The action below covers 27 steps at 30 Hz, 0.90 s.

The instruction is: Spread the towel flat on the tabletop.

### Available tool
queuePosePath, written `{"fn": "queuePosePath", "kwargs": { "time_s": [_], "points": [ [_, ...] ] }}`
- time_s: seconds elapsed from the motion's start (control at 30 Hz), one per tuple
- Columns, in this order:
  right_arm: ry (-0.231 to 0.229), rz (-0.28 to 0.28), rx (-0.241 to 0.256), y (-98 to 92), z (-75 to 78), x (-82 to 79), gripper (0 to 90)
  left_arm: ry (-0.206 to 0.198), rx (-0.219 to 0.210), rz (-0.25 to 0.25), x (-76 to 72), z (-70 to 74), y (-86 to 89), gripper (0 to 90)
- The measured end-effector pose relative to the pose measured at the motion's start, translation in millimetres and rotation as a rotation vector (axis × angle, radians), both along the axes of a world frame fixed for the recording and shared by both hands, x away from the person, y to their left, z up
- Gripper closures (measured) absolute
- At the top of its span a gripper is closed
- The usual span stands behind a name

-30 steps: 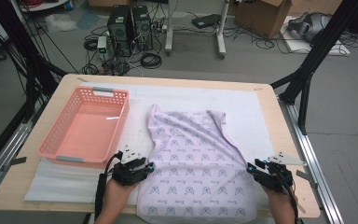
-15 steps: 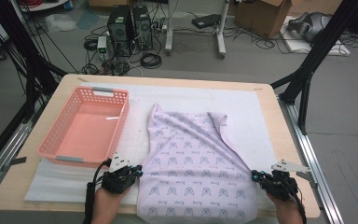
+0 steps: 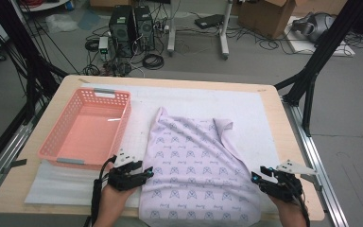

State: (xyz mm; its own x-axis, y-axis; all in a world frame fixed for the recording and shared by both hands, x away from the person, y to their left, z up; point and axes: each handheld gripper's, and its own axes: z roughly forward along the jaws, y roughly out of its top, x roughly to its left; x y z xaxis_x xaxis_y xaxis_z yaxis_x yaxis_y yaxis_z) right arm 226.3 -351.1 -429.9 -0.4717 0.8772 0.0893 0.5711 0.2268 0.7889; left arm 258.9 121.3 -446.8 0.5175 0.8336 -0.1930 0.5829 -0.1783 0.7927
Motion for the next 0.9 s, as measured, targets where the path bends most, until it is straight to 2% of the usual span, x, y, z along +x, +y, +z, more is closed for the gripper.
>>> {"fn": "queuePosePath", "kwargs": {
  "time_s": [0.07,0.13,0.2,0.23,0.27,0.3,0.37,0.4,0.47,0.53,0.63,0.7,0.73,0.8,0.83,0.9],
  "points": [
    [0.007,0.005,-0.029,4.5,-4.1,6.7,50.9,0.015,0.014,0.003,9.9,-2.5,-5.3,48.2],
    [0.018,0.026,-0.059,11.8,-9.7,15.1,52.2,0.008,0.025,0.004,14.4,-3.3,-10.4,49.6],
    [0.019,0.037,-0.099,17.8,-14.3,22.2,53.4,-0.015,0.069,0.009,15.4,-3.5,-14.6,58.1],
    [0.019,0.031,-0.122,20.3,-16.2,25.2,54.7,-0.026,0.081,0.013,15.2,-4.1,-15.4,68.5],
    [0.011,0.035,-0.125,21.2,-17.6,27.7,59.1,-0.025,0.081,0.015,15.2,-4.1,-14.7,76.0],
    [0.005,0.038,-0.126,21.0,-17.5,28.7,67.8,-0.018,0.066,0.022,15.1,-4.1,-13.8,81.4],
    [-0.004,0.019,-0.158,19.6,-16.4,27.7,87.2,-0.032,0.072,0.02,13.4,-4.1,-12.2,84.4],
    [-0.004,-0.005,-0.163,17.5,-16.2,27.1,87.7,-0.039,0.077,0.024,12.6,-3.9,-11.5,85.0],
    [-0.01,-0.046,-0.145,10.2,-16.1,26.5,87.9,-0.049,0.068,0.036,13.7,-3.4,-10.2,85.7],
    [-0.012,-0.063,-0.112,6.7,-16.7,29.1,87.9,-0.046,0.052,0.052,18.9,-1.4,-10.9,85.9],
    [-0.037,-0.059,-0.132,9.3,-17.1,35.1,88.0,-0.058,0.07,0.073,29.5,2.9,-14.5,86.1],
    [-0.055,-0.075,-0.102,6.7,-17.0,41.9,88.0,-0.07,0.066,0.095,39.5,6.5,-15.1,86.2],
    [-0.051,-0.093,-0.066,3.8,-17.2,47.2,88.1,-0.067,0.058,0.103,42.9,7.3,-15.8,86.2],
    [-0.043,-0.106,-0.046,1.9,-18.9,54.8,88.0,-0.064,0.069,0.111,50.3,8.7,-19.7,86.2],
    [-0.036,-0.116,-0.057,2.9,-19.9,58.8,88.0,-0.07,0.063,0.117,51.9,8.5,-21.2,86.1],
    [-0.05,-0.123,-0.056,4.4,-19.2,60.2,87.0,-0.07,0.057,0.114,52.5,7.3,-22.0,85.4]
  ]
}}
